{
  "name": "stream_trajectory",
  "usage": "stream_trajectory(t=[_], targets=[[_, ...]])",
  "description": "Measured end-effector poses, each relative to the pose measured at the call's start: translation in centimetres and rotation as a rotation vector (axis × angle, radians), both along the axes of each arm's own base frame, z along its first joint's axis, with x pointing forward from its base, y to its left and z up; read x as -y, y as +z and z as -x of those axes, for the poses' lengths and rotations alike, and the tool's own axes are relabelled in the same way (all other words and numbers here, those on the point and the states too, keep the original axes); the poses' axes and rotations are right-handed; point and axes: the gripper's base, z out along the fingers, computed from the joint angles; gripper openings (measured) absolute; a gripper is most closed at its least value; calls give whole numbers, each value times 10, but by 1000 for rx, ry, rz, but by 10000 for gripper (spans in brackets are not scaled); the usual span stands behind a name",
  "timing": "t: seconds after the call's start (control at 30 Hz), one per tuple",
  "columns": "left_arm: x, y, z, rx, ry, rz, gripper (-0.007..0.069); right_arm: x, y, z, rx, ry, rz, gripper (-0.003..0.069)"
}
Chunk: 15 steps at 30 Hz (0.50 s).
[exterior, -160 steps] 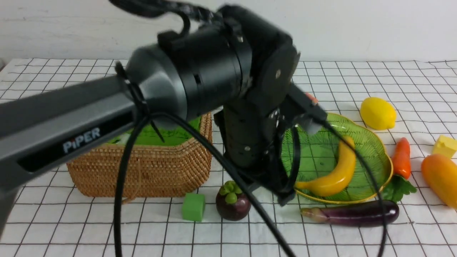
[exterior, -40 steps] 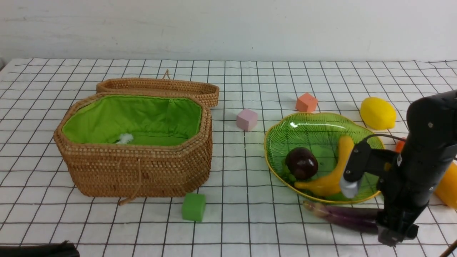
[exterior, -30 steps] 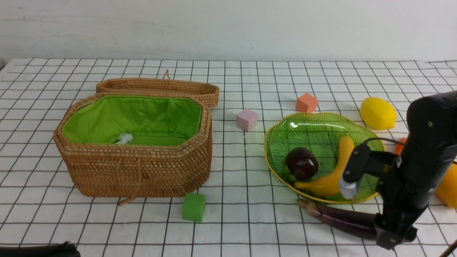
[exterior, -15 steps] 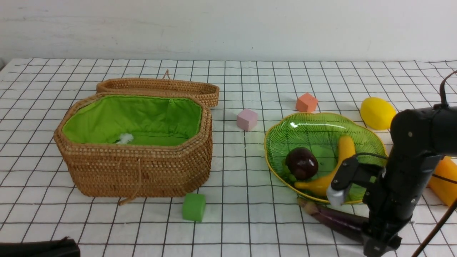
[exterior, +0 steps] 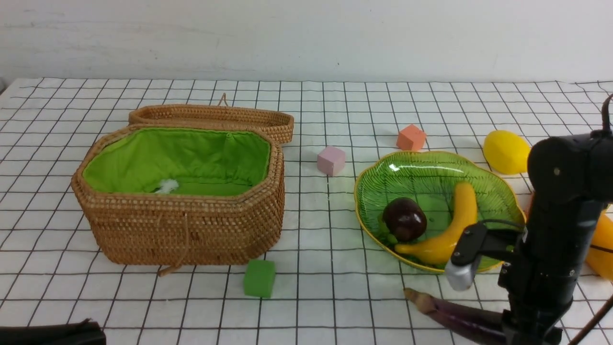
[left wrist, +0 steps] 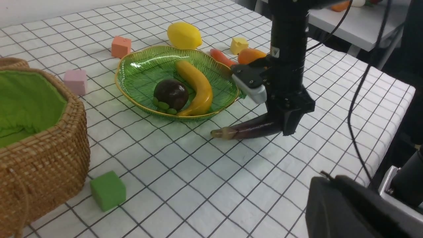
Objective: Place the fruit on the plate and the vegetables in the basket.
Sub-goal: Grab an eggplant with your right arm and place it in the basket on the left.
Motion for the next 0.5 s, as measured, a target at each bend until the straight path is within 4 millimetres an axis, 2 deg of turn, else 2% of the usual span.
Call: stream_trajectory(t=[0.1,0.13,0.17,0.2,0.27,0.33,0.4,0.43,0.47,0.5], targets=[[-5,-1,-4,-2,65,-34,-13,-30,42,10,114,-30,-81,426],[-8,0,-6,-1,101,-39,-13,-46,63,14,180,-30,-133,426],[-8,0,-6,-1,101,-39,-13,-48,65,14,189,-27,-138,426],[-14,0,-11,3,193,-43,-13,-73,95,20,297,-1,-231,426],[-19,0,-16,8,271,-49,-13,-99,121,25,392,51,-322,426],[-26,0,-20,-24,376,-19,-13,-135,146,29,490,129,-421,426],[-31,0,-23,-39,451,4,-13,-166,159,24,553,175,-492,426],[-32,0,-23,-48,460,12,-13,-167,159,25,556,178,-495,426],[-34,0,-24,-53,488,22,-13,-188,166,16,606,193,-537,426],[-34,0,-24,-56,499,29,-13,-202,162,5,630,198,-548,426]])
